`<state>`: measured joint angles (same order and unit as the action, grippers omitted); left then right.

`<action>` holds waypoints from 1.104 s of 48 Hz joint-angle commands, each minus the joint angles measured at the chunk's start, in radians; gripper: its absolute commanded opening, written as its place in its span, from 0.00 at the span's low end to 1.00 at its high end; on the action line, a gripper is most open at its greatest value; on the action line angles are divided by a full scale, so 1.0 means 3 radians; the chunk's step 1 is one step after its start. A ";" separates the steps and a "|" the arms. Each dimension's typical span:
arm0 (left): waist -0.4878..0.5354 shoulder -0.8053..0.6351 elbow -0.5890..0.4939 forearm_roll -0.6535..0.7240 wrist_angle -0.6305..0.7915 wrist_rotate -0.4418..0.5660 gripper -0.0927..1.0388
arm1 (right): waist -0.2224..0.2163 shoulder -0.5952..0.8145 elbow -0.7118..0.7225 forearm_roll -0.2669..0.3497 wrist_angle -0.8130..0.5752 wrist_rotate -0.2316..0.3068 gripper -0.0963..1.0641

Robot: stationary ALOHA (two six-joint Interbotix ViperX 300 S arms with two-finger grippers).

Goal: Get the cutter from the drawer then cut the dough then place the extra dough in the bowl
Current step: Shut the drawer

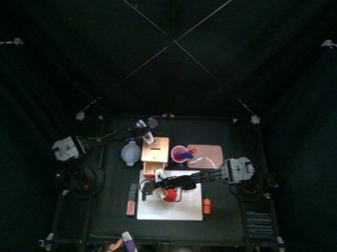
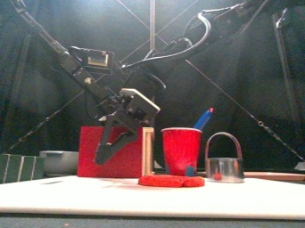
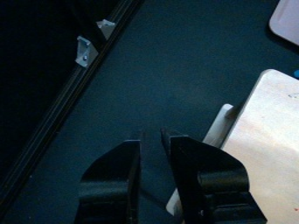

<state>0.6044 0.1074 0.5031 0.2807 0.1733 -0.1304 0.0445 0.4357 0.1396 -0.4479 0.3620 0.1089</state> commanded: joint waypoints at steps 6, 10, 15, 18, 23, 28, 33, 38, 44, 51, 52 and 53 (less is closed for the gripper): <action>-0.0010 -0.0005 -0.0015 -0.0026 -0.0010 -0.0010 0.66 | -0.0169 -0.0112 -0.0061 -0.0261 0.0225 0.0046 0.26; -0.0010 -0.0005 0.0010 -0.0041 -0.0005 -0.0010 0.66 | -0.0210 -0.0148 -0.0061 -0.0302 0.0291 0.0046 0.26; -0.0010 -0.0005 0.0036 -0.0072 -0.0010 -0.0010 0.66 | -0.0286 -0.0164 -0.0072 -0.0312 0.0297 0.0015 0.26; -0.0015 0.0000 0.0046 -0.0087 -0.0010 -0.0010 0.66 | -0.0348 -0.0164 -0.0082 -0.0327 0.0297 0.0010 0.26; -0.0015 0.0000 0.0056 -0.0087 -0.0010 -0.0015 0.66 | -0.0424 -0.0164 -0.0102 -0.0358 0.0261 0.0005 0.26; -0.0010 -0.0005 0.0051 -0.0087 -0.0010 -0.0010 0.66 | -0.0465 -0.0159 -0.0128 -0.0363 0.0225 0.0005 0.26; -0.0010 -0.0005 0.0046 -0.0087 -0.0010 -0.0020 0.66 | -0.0470 -0.0153 -0.0143 -0.0368 0.0205 0.0000 0.26; -0.0010 -0.0005 0.0036 -0.0097 -0.0010 -0.0020 0.66 | -0.0465 -0.0143 -0.0153 -0.0363 0.0210 0.0010 0.26; -0.0015 -0.0010 0.0036 -0.0128 -0.0015 -0.0020 0.66 | -0.0445 -0.0164 -0.0153 -0.0348 0.0205 0.0026 0.26; 0.0000 -0.0041 0.0026 -0.0138 -0.0046 -0.0026 0.66 | -0.0266 -0.0291 -0.0199 -0.0281 0.0205 0.0051 0.26; 0.0000 -0.0046 0.0020 -0.0133 -0.0051 -0.0026 0.66 | -0.0240 -0.0317 -0.0205 -0.0266 0.0205 0.0051 0.26; 0.0005 -0.0056 0.0015 -0.0133 -0.0061 -0.0026 0.66 | -0.0205 -0.0343 -0.0205 -0.0251 0.0205 0.0051 0.26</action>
<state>0.6059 0.1074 0.5185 0.2393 0.1611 -0.1396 -0.0506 0.4218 0.1135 -0.5354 0.4310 0.1212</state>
